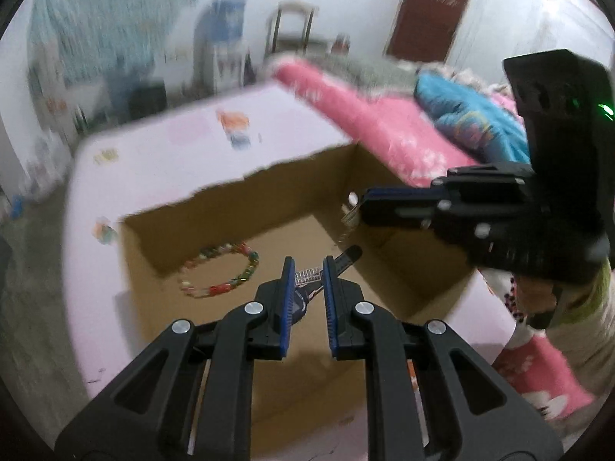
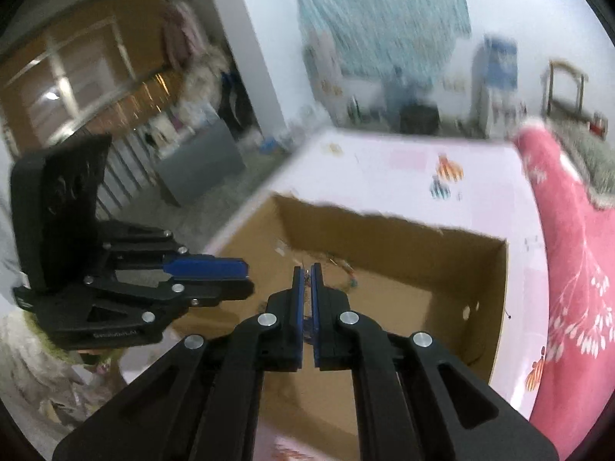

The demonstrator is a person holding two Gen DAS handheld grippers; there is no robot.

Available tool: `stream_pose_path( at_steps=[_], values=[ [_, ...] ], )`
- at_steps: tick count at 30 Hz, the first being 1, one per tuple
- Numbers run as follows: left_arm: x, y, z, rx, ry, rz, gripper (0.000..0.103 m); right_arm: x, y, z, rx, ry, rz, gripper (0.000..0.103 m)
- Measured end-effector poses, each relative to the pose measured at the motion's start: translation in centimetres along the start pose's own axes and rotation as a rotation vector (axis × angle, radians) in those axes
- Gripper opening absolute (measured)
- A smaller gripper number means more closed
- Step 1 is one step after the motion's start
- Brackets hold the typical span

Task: Organize jewelry
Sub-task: 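Carry both charms into the box and open both grippers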

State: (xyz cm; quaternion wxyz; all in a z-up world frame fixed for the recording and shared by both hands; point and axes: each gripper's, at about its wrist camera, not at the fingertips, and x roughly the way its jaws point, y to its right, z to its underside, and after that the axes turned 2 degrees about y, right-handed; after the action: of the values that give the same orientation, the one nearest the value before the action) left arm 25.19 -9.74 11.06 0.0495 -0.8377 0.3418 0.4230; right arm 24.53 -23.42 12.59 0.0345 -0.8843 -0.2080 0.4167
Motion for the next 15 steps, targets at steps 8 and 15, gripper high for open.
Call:
stream_pose_path(
  at_steps=[8, 15],
  values=[
    [11.8, -3.8, -3.1, -0.187, -0.273, 0.057, 0.014, 7.4, 4.6, -1.6, 0.026, -0.226, 0.129, 0.004],
    [14.7, -4.7, -3.1, -0.252, -0.337, 0.043, 0.027, 7.3, 6.1, -1.4, 0.011, -0.249, 0.182, 0.009]
  ],
)
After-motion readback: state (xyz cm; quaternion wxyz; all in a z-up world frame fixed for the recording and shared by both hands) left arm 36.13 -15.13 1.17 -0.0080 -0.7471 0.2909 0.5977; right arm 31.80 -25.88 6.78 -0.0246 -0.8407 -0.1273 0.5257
